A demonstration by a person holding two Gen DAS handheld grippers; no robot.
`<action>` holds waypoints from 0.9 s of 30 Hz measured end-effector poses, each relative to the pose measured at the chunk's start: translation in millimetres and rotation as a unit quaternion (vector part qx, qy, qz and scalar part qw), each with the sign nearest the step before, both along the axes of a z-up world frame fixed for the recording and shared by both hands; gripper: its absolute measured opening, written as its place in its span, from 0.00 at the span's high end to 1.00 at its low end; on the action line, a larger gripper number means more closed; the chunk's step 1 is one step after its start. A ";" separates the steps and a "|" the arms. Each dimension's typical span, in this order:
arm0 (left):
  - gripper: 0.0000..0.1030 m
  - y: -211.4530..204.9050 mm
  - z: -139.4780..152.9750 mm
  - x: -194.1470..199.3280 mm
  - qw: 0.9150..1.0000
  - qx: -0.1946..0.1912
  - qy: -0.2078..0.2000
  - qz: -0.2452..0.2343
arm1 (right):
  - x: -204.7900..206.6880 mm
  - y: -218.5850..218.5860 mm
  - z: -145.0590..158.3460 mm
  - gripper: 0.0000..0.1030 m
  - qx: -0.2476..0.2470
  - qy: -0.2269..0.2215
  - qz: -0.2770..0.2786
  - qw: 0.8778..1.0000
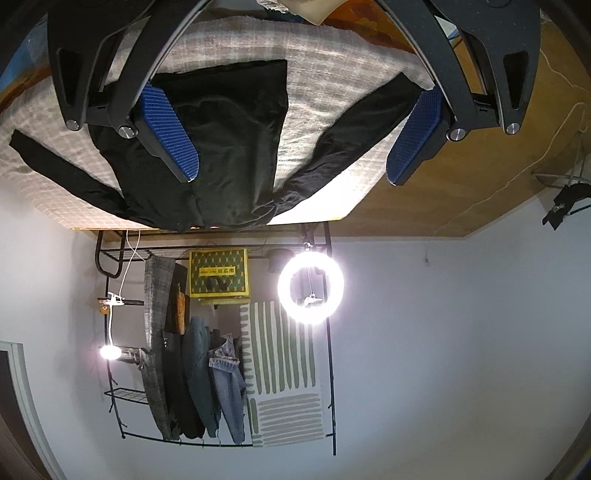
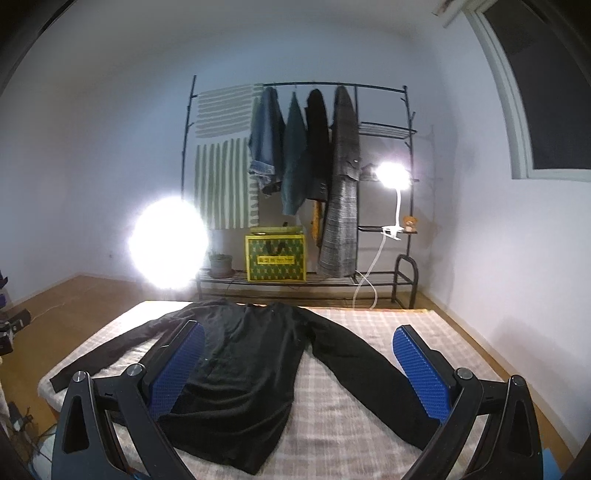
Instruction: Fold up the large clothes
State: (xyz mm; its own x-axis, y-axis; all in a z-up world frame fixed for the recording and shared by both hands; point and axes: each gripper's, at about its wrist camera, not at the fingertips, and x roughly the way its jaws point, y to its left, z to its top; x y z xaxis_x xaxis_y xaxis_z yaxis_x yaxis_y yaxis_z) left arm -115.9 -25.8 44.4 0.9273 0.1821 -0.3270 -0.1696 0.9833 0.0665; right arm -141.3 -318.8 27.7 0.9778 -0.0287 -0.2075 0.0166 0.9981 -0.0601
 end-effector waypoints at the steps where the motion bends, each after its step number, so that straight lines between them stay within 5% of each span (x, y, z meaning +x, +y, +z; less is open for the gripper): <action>1: 0.00 1.2 -1.4 4.1 1.000 -0.005 0.001 0.001 | 3.4 2.2 -0.1 0.00 -0.005 0.000 0.004 1.000; 27: 0.00 8.1 -15.3 53.2 1.000 -0.020 0.012 -0.002 | 37.8 9.2 -14.0 0.00 -0.026 0.018 -0.002 0.999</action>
State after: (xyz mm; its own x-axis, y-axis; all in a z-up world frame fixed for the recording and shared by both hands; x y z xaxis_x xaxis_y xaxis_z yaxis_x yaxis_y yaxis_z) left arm -62.6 -17.7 29.2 0.9200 0.1645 -0.3557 -0.1641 0.9859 0.0314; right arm -103.5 -309.6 13.7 0.9694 -0.0439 -0.2414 0.0170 0.9935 -0.1123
